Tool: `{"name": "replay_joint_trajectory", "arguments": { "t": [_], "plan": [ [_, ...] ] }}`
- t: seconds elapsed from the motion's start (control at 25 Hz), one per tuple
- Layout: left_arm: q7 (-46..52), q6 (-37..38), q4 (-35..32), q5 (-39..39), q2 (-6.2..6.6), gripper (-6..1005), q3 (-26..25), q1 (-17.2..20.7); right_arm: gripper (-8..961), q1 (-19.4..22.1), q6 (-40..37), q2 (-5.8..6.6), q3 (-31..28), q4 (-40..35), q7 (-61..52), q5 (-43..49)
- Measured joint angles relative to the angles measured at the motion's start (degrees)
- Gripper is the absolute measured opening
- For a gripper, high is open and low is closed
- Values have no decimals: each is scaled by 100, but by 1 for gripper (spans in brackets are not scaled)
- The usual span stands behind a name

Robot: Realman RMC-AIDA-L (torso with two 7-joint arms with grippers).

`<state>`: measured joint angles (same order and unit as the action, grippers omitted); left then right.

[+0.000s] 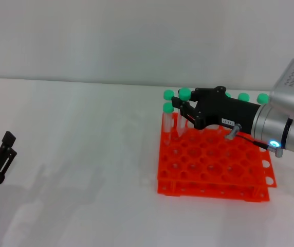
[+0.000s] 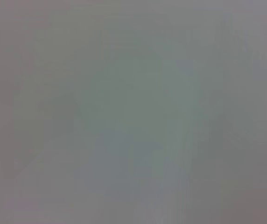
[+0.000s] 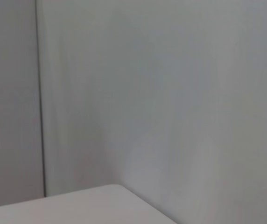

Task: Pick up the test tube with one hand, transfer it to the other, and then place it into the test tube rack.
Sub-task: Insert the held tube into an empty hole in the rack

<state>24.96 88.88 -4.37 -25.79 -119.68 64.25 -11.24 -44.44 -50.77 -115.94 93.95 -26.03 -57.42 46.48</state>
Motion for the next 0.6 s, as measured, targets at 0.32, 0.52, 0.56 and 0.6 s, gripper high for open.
{"name": "replay_joint_trajectory", "arguments": {
  "t": [0.32,0.52,0.56,0.6],
  "plan": [
    [88,3,50,-7,-3,773,8,-10,201,-105,212,2,-13,0,3,-21],
    [88,2,95,-31,0,774,10,-62,200,-121,368,-6,-6,-6,4,-26],
    [88,2,96,-41,2,774,10,-65,200,-123,411,-13,-2,-7,6,-25],
    [88,2,96,-46,2,774,9,-67,200,-126,465,-19,16,-7,8,-25]
  ]
}}
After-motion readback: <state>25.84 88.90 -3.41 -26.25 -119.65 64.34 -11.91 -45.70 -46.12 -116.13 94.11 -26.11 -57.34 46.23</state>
